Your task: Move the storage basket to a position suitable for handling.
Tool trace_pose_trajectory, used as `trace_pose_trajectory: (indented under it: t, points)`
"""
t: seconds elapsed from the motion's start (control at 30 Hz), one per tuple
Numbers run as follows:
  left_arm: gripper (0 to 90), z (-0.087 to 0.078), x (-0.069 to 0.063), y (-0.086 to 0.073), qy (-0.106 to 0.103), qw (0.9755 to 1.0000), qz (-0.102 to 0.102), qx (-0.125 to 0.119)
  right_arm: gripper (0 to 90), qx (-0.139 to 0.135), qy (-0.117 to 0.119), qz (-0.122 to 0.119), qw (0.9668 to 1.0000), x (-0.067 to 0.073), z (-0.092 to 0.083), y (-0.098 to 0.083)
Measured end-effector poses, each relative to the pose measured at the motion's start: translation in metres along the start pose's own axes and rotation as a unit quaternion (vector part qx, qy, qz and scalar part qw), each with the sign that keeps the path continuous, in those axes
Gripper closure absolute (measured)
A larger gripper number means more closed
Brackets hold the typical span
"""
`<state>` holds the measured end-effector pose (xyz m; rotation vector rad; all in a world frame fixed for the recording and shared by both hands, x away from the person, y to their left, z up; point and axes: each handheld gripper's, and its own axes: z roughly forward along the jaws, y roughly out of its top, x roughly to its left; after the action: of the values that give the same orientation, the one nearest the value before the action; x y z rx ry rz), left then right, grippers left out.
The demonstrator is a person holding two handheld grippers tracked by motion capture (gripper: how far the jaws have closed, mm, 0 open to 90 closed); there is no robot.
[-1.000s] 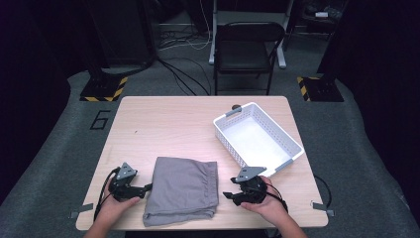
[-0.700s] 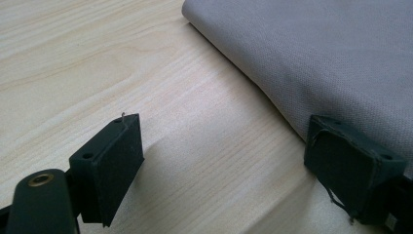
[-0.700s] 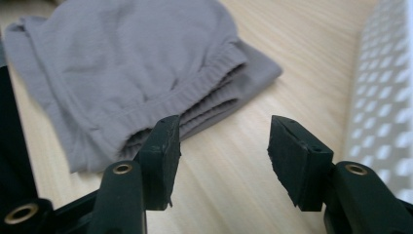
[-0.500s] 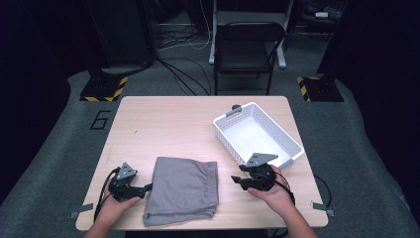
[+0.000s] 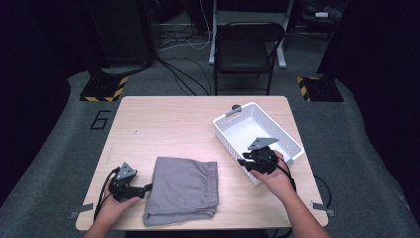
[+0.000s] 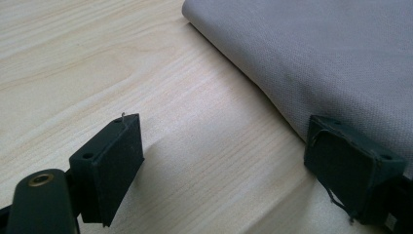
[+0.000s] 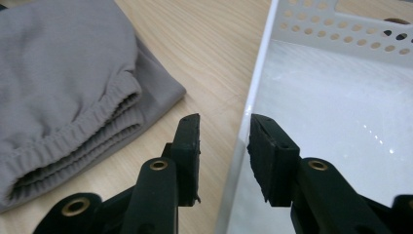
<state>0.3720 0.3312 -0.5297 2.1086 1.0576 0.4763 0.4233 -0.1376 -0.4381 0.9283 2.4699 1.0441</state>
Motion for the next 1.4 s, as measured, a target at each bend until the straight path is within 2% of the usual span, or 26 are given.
trace_pose_trajectory:
  t: [0.1, 0.17, 0.23, 0.27, 0.3, 0.53, 0.63, 0.73, 0.77, 0.8, 0.87, 1.0, 1.1, 1.17, 1.27, 1.3, 1.37, 1.4]
  points:
    - [14.2, 0.000, 0.000, 0.000, 0.000, 1.0000, 0.000, 0.000, 69.5, 0.018, 0.000, -0.007, 0.9998, -0.007, 0.007, 0.005]
    - [14.2, 0.000, 0.000, 0.000, 0.000, 1.0000, 0.000, 0.000, 70.1, 0.017, 0.006, -0.009, 0.9998, -0.009, 0.009, 0.005]
    - [14.2, 0.000, 0.000, 0.000, 0.000, 1.0000, 0.000, 0.000, 70.7, 0.035, 0.009, -0.008, 0.9993, -0.011, 0.013, 0.009]
    - [14.2, 0.000, 0.000, 0.000, 0.000, 1.0000, 0.000, 0.000, 70.6, 0.030, 0.008, -0.011, 0.9995, -0.013, 0.015, 0.009]
    - [14.2, 0.000, 0.000, 0.000, 0.000, 1.0000, 0.000, 0.000, 70.5, 0.038, 0.009, -0.010, 0.9992, -0.013, 0.015, 0.010]
    - [14.2, 0.000, 0.000, 0.000, -0.001, 1.0000, 0.000, 0.000, 74.1, 0.047, 0.015, -0.011, 0.9987, -0.017, 0.024, 0.013]
    - [14.2, 0.000, 0.000, 0.000, -0.001, 1.0000, 0.000, 0.000, 74.5, 0.049, 0.019, 0.000, 0.9986, -0.017, 0.026, 0.014]
    - [14.2, 0.000, 0.000, 0.000, -0.001, 1.0000, 0.001, 0.000, 75.1, 0.048, 0.025, -0.003, 0.9986, -0.019, 0.027, 0.016]
    - [14.2, 0.000, 0.000, 0.000, -0.001, 1.0000, 0.001, 0.000, 75.9, 0.047, 0.035, -0.002, 0.9983, -0.022, 0.028, 0.016]
    - [14.2, 0.000, 0.000, 0.000, -0.001, 1.0000, 0.001, 0.000, 76.6, 0.042, 0.035, 0.009, 0.9984, -0.022, 0.028, 0.016]
    - [14.2, 0.000, 0.000, 0.000, -0.001, 1.0000, 0.001, 0.000, 77.7, 0.044, 0.039, 0.011, 0.9982, -0.022, 0.028, 0.016]
    - [14.2, 0.000, 0.000, 0.000, -0.001, 1.0000, 0.001, 0.000, 82.7, 0.043, 0.052, 0.004, 0.9977, -0.023, 0.029, 0.017]
    - [14.2, 0.000, 0.000, 0.000, -0.001, 1.0000, 0.001, 0.000, 84.1, 0.051, 0.052, -0.029, 0.9970, -0.018, 0.031, 0.021]
    - [14.2, 0.000, 0.000, 0.000, -0.001, 1.0000, 0.002, 0.000, 84.2, 0.056, 0.053, -0.045, 0.9960, -0.013, 0.032, 0.024]
    - [14.2, 0.000, 0.000, 0.000, -0.001, 1.0000, 0.002, 0.000, 84.0, 0.055, 0.056, -0.052, 0.9955, -0.011, 0.035, 0.027]
    - [14.2, 0.000, 0.000, 0.000, -0.001, 1.0000, 0.002, 0.000, 83.1, 0.053, 0.052, -0.043, 0.9963, -0.011, 0.035, 0.027]
    - [14.2, 0.000, 0.000, 0.000, -0.001, 1.0000, 0.002, 0.000, 82.1, 0.053, 0.055, -0.040, 0.9963, -0.011, 0.034, 0.026]
    - [14.2, 0.000, 0.000, 0.000, -0.001, 1.0000, 0.002, 0.000, 74.0, 0.043, 0.059, -0.025, 0.9970, -0.012, 0.031, 0.026]
